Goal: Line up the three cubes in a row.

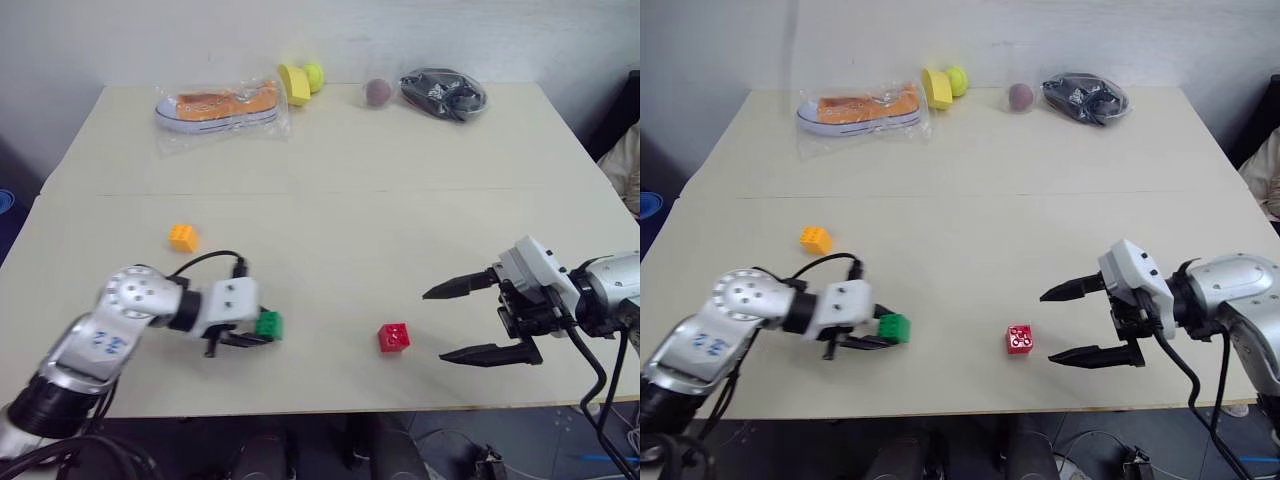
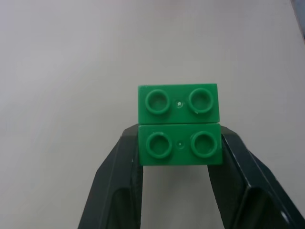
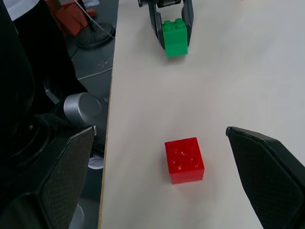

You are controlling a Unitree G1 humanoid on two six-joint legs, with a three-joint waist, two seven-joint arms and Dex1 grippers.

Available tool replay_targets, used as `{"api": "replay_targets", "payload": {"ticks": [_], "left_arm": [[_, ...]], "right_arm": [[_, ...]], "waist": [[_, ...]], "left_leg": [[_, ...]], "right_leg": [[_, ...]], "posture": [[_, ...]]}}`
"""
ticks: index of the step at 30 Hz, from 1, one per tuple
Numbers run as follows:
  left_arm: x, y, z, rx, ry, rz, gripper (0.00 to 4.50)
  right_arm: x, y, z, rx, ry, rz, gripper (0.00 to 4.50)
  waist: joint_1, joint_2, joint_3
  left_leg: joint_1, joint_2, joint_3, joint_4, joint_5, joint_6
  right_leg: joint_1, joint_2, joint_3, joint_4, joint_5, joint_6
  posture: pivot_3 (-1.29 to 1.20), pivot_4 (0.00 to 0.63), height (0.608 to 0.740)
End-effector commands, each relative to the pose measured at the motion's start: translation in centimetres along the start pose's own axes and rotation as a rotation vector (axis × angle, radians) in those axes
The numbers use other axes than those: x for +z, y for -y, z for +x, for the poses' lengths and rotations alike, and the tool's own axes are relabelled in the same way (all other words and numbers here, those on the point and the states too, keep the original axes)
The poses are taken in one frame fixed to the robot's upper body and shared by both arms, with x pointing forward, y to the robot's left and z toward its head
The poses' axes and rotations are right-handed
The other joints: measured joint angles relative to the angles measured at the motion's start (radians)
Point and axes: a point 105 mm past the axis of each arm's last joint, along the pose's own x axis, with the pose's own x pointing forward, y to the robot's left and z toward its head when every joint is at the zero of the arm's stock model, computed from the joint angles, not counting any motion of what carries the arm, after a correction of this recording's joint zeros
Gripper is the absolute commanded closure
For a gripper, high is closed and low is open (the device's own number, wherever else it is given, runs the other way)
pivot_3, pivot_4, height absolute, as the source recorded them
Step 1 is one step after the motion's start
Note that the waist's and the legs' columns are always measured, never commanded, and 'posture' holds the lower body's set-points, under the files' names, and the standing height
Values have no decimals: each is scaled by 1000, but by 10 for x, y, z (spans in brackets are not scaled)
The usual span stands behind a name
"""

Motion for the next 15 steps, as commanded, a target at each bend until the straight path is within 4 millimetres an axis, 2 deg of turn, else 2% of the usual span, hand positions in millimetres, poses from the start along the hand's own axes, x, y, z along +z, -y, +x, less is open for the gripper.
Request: {"api": "replay_targets", "payload": {"ticks": [1,4,8,15], "left_arm": [[7,6,6,-21,-42,47,2999],[13,2,17,-18,-40,29,2999],[22,10,29,-65,-27,34,2999],[22,13,34,-69,-37,34,2999]], "right_arm": [[10,-6,-4,-5,0,-38,0],[9,-7,-2,-13,4,-26,0],[6,-10,0,-14,4,-17,0],[4,-10,1,-18,-1,-17,0]], "waist": [[-2,0,0],[2,0,0],[15,0,0],[24,0,0]], "left_leg": [[0,0,0,0,0,0],[0,0,0,0,0,0],[0,-1,-1,1,1,1],[0,-1,-1,2,1,1]], "right_leg": [[0,0,0,0,0,0],[0,0,0,-2,0,0],[1,-1,1,-3,0,0],[1,-1,0,-2,0,0]], "posture": [[0,150,740],[0,150,740],[0,150,740],[0,150,740]]}}
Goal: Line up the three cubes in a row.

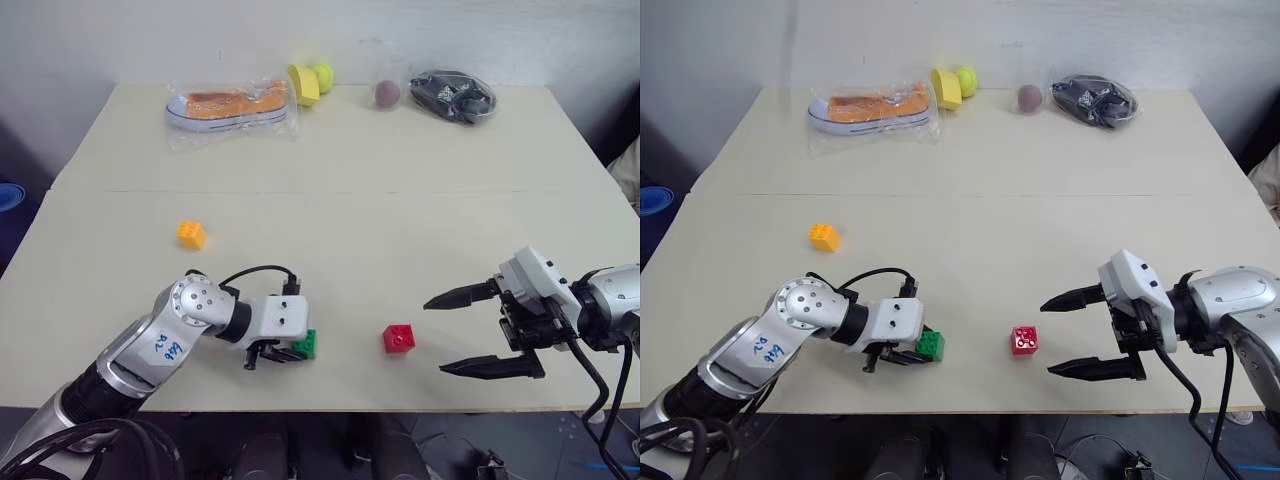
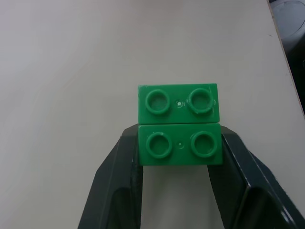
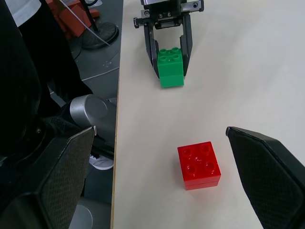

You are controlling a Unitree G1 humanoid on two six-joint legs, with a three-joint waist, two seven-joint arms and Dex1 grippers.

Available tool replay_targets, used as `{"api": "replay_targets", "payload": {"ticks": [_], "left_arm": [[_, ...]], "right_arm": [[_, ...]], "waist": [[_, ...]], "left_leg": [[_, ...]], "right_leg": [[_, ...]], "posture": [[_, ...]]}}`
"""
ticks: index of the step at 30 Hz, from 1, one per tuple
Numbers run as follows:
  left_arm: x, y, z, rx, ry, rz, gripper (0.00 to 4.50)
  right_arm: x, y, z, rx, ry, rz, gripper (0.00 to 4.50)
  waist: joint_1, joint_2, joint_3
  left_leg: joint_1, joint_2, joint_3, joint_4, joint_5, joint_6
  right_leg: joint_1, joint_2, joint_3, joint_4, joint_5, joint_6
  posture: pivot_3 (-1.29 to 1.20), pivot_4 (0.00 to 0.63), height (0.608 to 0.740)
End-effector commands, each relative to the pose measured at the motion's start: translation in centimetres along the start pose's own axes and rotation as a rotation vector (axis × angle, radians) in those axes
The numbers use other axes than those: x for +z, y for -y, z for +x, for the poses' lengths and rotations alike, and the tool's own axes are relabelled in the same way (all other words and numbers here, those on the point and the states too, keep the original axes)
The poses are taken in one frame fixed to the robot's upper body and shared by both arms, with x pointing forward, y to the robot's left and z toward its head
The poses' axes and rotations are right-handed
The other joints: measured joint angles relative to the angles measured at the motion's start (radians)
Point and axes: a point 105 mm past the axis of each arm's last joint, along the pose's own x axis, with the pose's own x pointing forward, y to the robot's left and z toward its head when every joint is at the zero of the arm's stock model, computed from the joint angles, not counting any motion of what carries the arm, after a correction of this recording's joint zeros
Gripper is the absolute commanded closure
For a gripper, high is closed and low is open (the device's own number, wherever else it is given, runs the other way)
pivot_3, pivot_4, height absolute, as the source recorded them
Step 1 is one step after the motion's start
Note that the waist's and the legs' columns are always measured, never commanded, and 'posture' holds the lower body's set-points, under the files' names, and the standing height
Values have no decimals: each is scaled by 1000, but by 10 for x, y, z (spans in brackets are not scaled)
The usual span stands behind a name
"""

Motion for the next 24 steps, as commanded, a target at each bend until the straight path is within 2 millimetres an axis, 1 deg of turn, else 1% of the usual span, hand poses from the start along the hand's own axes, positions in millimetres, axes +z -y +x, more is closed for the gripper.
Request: {"api": "replay_targets", "payload": {"ticks": [1,7,9,10,13,16,17,19,23,24], "left_arm": [[4,2,2,5,-6,38,2999],[4,1,6,6,-4,6,2999],[4,1,6,9,-5,-8,2219],[4,1,6,8,-6,-12,2001],[4,2,5,10,-5,-24,1051],[5,2,-8,30,16,-90,121],[3,0,-16,53,13,-118,52],[-7,-4,-39,114,-14,-168,52],[-29,-2,-83,199,-52,-240,52],[-38,-1,-99,233,-59,-254,52]], "right_arm": [[8,-3,-2,-6,-2,-47,0],[7,-2,0,-13,1,-49,0],[7,-1,-1,-14,2,-50,0],[8,-1,-1,-15,3,-50,0],[8,0,-1,-16,4,-50,0],[8,3,-1,-17,4,-52,0],[8,4,-1,-17,5,-53,0],[8,9,-1,-21,11,-60,0],[11,16,0,-20,27,-80,0],[13,18,1,-17,36,-88,0]], "waist": [[0,0,0],[0,0,0],[0,0,0],[0,0,0],[0,0,0],[0,0,0],[0,0,0],[-6,0,0],[-17,0,0],[-17,0,0]], "left_leg": [[0,0,0,0,0,0],[0,0,0,0,0,0],[0,0,0,0,0,0],[0,0,0,0,0,0],[0,0,0,0,0,0],[0,0,-1,0,0,0],[0,0,-1,0,0,0],[0,0,-1,0,0,0],[1,1,-1,0,0,0],[0,1,-1,0,0,0]], "right_leg": [[0,0,0,0,0,0],[0,0,0,0,0,0],[0,0,0,0,0,0],[1,0,0,0,0,0],[1,0,0,0,0,0],[1,0,0,0,0,0],[1,0,0,0,0,0],[0,0,0,0,0,0],[0,0,-1,0,0,-1],[0,0,-1,0,0,-1]], "posture": [[0,150,740],[0,150,740],[0,150,740],[0,150,740],[0,150,740],[0,150,740],[0,150,740],[0,150,740],[0,150,740],[0,150,740]]}}
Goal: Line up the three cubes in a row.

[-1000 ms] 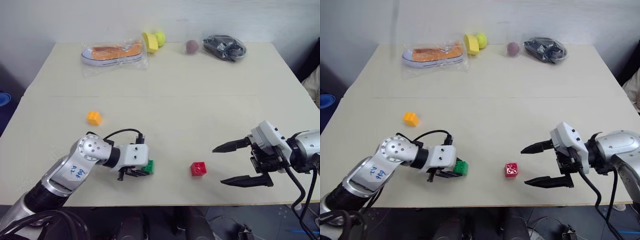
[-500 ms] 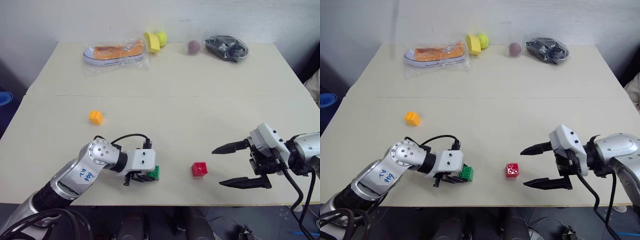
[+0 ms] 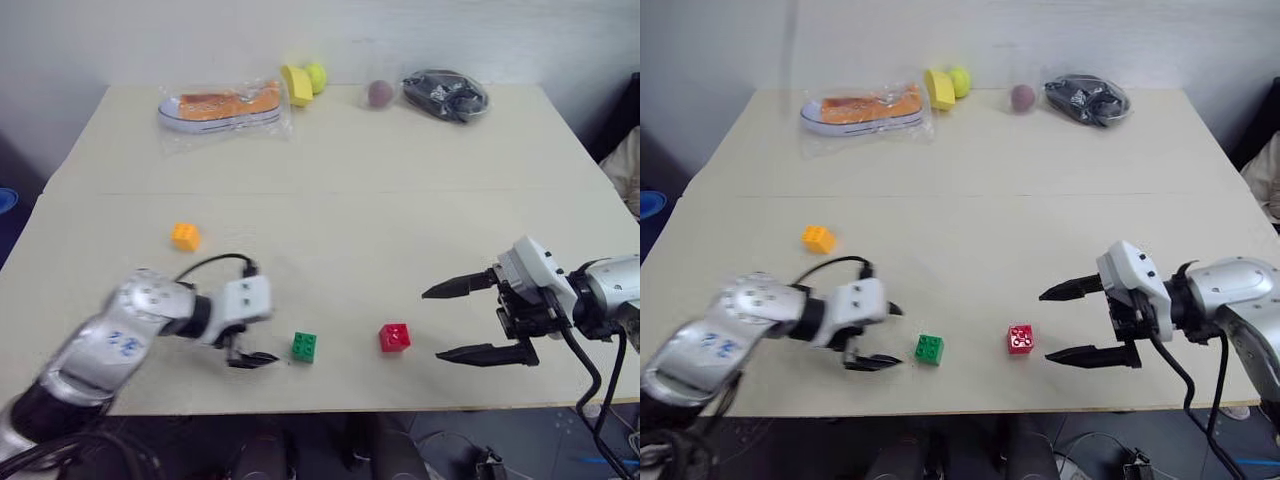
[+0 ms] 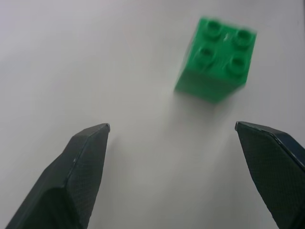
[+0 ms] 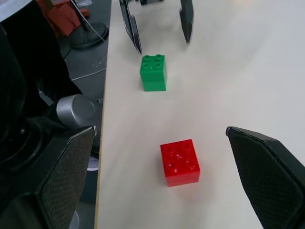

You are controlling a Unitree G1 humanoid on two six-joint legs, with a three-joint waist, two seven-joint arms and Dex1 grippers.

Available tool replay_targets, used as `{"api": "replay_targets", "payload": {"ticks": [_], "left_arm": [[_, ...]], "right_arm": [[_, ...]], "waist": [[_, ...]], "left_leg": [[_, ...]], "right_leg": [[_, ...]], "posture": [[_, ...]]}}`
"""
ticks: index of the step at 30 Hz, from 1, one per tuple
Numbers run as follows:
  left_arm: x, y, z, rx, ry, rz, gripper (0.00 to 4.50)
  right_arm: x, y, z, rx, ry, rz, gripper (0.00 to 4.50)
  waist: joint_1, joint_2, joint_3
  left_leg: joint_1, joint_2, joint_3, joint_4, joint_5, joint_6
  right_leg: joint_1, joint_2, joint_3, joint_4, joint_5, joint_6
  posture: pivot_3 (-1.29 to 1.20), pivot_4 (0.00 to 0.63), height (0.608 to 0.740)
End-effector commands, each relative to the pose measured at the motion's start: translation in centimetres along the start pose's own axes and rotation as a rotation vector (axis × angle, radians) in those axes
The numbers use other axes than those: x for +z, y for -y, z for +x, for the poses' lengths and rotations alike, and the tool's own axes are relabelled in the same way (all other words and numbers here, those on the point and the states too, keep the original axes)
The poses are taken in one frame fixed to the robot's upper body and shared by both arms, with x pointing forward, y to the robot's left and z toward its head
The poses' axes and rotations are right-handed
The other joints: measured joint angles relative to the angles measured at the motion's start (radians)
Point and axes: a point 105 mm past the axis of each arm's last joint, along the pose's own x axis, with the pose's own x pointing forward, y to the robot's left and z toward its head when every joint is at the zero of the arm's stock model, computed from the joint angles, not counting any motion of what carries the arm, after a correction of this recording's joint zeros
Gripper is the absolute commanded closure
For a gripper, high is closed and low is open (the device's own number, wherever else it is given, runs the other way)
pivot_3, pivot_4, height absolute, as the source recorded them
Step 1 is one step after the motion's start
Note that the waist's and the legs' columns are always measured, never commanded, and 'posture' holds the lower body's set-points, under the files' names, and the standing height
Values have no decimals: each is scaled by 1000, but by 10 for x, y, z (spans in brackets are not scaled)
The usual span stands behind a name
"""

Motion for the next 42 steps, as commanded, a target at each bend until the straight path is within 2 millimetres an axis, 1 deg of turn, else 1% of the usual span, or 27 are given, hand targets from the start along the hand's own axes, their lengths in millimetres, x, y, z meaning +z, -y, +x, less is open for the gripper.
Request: {"api": "replay_targets", "payload": {"ticks": [1,2,4,6,8,10,12,14,17,18,21,23,28,31,35,36,37,40,42], "left_arm": [[-15,-11,-41,86,20,-5,52],[-26,-16,-54,117,11,-10,52],[-37,-18,-70,139,10,17,52],[-27,-12,-81,97,104,40,52],[-9,-8,-81,44,197,49,52],[10,-1,-67,-42,258,98,52],[22,8,-43,-147,300,142,52],[27,12,-27,-200,318,160,52],[38,13,-6,-235,422,143,52],[41,13,-1,-235,441,139,52],[37,16,22,-244,436,170,52],[36,19,32,-259,443,173,52],[31,21,46,-274,411,216,52],[33,20,51,-276,427,218,52],[34,23,64,-306,418,243,52],[34,23,65,-305,421,243,440],[34,24,66,-308,419,243,631],[32,24,69,-305,407,250,1498],[32,25,69,-303,407,249,2283]], "right_arm": [[9,5,2,10,33,-53,0],[11,8,3,12,40,-60,0],[12,11,5,16,49,-68,0],[11,13,7,23,53,-72,0],[10,14,10,28,51,-79,0],[11,13,11,31,52,-83,0],[13,9,10,42,48,-80,0],[14,5,9,50,42,-77,0],[15,0,6,46,30,-60,0],[15,-2,5,44,28,-55,0],[14,-8,1,33,15,-30,0],[13,-11,-1,22,8,-16,0],[13,-13,-2,-3,12,-5,0],[14,-14,-1,-13,17,-2,0],[13,-14,-1,-20,11,-4,0],[14,-14,-1,-21,11,-5,0],[14,-13,-1,-22,12,-5,0],[14,-12,-1,-24,12,-8,0],[14,-12,-1,-24,12,-9,0]], "waist": [[-4,0,0],[-6,0,0],[-9,0,0],[-4,0,0],[5,0,0],[15,0,0],[18,0,0],[17,0,0],[13,0,0],[12,0,0],[12,0,0],[15,0,0],[16,0,0],[16,0,0],[16,0,0],[16,0,0],[16,0,0],[16,0,0],[16,0,0]], "left_leg": [[0,0,0,0,0,0],[0,0,0,0,0,0],[0,0,0,0,0,0],[0,0,0,0,0,0],[-1,-1,-1,0,0,0],[-1,-2,-1,0,0,0],[-1,-2,-1,0,0,0],[-1,-3,0,0,0,0],[-1,-2,1,0,0,0],[-1,-1,1,0,0,0],[0,-1,1,0,0,0],[0,-1,1,0,0,0],[0,-1,1,0,0,0],[0,-1,1,0,0,0],[0,-2,1,0,0,0],[0,-2,1,1,0,0],[0,-2,1,1,0,1],[0,-1,1,1,0,1],[0,-1,0,1,0,1]], "right_leg": [[0,0,0,0,0,0],[0,-1,0,0,0,0],[0,-1,-1,0,0,0],[0,-1,-1,-1,0,0],[0,-2,-2,-1,0,0],[0,-3,-1,-1,0,0],[0,-3,-1,-1,1,1],[0,-2,-1,0,1,1],[0,0,0,4,1,1],[0,1,0,3,1,1],[0,1,0,2,1,1],[0,1,0,0,1,1],[0,0,0,0,1,1],[0,0,0,0,1,1],[0,-1,0,0,1,1],[0,-1,0,0,1,1],[0,-1,0,0,1,1],[0,-1,0,0,1,1],[0,-1,0,0,1,1]], "posture": [[0,150,740],[0,150,740],[0,150,740],[0,150,740],[0,150,740],[0,150,740],[0,150,740],[0,150,740],[0,150,740],[0,150,740],[0,150,740],[0,150,740],[0,150,740],[0,150,740],[0,150,740],[0,150,740],[0,150,740],[0,150,740],[0,150,740]]}}
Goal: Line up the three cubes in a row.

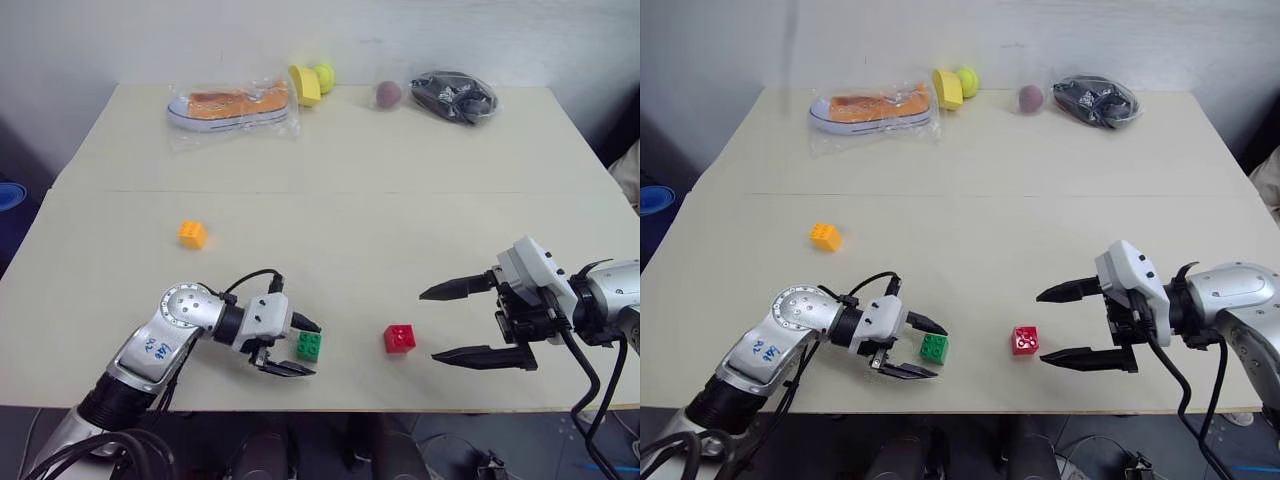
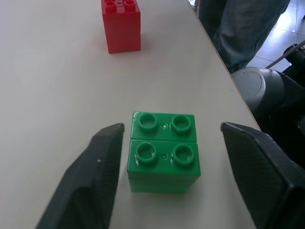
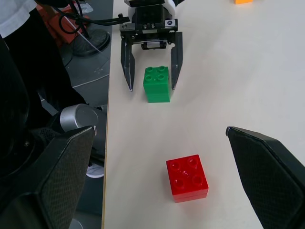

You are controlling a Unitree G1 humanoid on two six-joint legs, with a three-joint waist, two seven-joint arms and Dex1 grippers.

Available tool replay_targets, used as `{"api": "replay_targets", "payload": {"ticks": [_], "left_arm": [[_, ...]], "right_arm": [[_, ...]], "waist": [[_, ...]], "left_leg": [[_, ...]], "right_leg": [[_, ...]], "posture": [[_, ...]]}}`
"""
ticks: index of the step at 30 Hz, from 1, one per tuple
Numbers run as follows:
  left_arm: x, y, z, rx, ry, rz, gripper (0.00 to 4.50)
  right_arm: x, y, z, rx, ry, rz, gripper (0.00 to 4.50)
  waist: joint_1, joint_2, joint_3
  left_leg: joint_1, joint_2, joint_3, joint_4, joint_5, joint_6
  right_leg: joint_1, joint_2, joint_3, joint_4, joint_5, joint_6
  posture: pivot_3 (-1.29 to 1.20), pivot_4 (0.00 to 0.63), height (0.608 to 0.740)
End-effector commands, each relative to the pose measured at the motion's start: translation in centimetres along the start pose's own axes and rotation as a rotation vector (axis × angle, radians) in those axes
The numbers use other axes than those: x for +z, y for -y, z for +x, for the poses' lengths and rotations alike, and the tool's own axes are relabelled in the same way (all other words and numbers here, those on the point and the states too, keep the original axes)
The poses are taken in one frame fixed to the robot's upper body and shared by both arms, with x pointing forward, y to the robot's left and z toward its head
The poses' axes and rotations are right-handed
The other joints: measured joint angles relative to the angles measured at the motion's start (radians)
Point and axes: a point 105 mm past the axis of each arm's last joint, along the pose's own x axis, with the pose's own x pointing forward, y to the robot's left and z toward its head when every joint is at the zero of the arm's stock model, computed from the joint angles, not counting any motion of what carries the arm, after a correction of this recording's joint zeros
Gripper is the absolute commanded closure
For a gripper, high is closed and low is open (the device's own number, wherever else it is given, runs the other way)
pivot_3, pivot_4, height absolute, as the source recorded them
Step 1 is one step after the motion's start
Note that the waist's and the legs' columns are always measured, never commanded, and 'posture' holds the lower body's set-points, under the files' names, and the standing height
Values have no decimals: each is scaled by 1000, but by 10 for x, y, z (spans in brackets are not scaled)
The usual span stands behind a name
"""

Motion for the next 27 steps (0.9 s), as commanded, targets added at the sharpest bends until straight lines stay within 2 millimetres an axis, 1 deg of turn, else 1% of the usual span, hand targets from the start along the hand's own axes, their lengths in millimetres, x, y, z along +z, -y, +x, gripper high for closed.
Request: {"api": "replay_targets", "payload": {"ticks": [1,2,3,6,9,10,17,22,27], "left_arm": [[2,-1,1,11,5,18,2423],[2,0,2,14,5,18,2780],[2,1,2,14,3,19,3016],[4,2,2,16,-5,27,3008],[16,-6,2,65,45,-9,3008],[17,-7,2,68,49,-11,3008],[16,-8,3,80,25,2,3008],[11,-16,6,121,0,20,3008],[4,-18,12,138,-8,19,3008]], "right_arm": [[10,-2,-3,-3,0,-53,0],[10,-2,-3,-4,0,-53,0],[10,-2,-3,-3,0,-53,0],[10,-1,-2,-2,2,-54,0],[9,-1,-1,0,3,-56,0],[9,-1,-1,1,4,-56,0],[7,0,1,2,3,-55,0],[7,0,0,2,1,-59,0],[6,2,1,4,-1,-61,0]], "waist": [[0,0,0],[0,0,0],[0,0,0],[0,0,0],[0,0,0],[1,0,0],[0,0,0],[0,0,0],[1,0,0]], "left_leg": [[0,0,0,0,0,0],[0,0,0,0,0,0],[0,0,0,0,0,0],[0,0,0,0,0,0],[0,0,0,0,0,0],[0,0,0,0,0,0],[0,0,0,0,0,0],[0,0,0,0,0,0],[0,0,0,0,0,0]], "right_leg": [[0,0,0,0,0,0],[0,0,0,0,0,0],[0,0,0,0,0,0],[0,0,0,0,0,0],[0,0,0,0,0,0],[0,0,0,0,0,0],[0,0,0,0,0,0],[0,0,0,0,0,0],[1,0,0,0,0,0]], "posture": [[0,150,740],[0,150,740],[0,150,740],[0,150,740],[0,150,740],[0,150,740],[0,150,740],[0,150,740],[0,150,740]]}}
